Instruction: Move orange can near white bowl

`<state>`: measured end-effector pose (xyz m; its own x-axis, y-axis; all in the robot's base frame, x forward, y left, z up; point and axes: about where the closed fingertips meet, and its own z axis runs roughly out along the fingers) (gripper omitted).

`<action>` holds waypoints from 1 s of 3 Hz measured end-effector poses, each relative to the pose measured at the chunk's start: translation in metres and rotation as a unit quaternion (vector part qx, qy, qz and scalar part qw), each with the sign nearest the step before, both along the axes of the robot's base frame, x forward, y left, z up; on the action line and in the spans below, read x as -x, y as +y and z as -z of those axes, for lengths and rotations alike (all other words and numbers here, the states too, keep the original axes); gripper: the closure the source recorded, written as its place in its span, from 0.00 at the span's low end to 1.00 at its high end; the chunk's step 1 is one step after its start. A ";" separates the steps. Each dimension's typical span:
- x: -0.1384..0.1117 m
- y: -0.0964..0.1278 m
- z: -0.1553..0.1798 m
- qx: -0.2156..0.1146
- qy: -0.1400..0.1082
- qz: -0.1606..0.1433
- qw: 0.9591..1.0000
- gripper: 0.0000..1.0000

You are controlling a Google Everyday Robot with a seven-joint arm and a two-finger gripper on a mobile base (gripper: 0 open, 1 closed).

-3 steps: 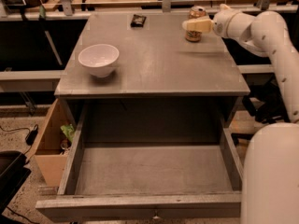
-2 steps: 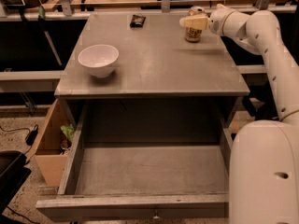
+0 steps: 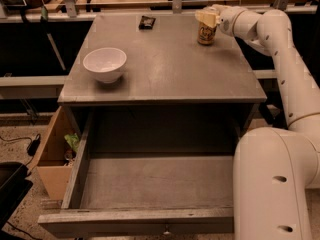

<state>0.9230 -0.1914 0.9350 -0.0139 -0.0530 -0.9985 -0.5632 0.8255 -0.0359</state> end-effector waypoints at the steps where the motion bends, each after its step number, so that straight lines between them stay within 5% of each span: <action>1: -0.001 0.003 0.001 0.000 0.001 -0.002 1.000 0.72; 2: -0.002 0.007 0.002 -0.001 0.002 -0.004 1.000 0.96; 3: -0.002 0.009 0.002 -0.001 0.001 -0.005 1.000 1.00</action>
Offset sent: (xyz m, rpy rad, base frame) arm 0.0008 0.0031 -0.0011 0.0006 0.0013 0.0035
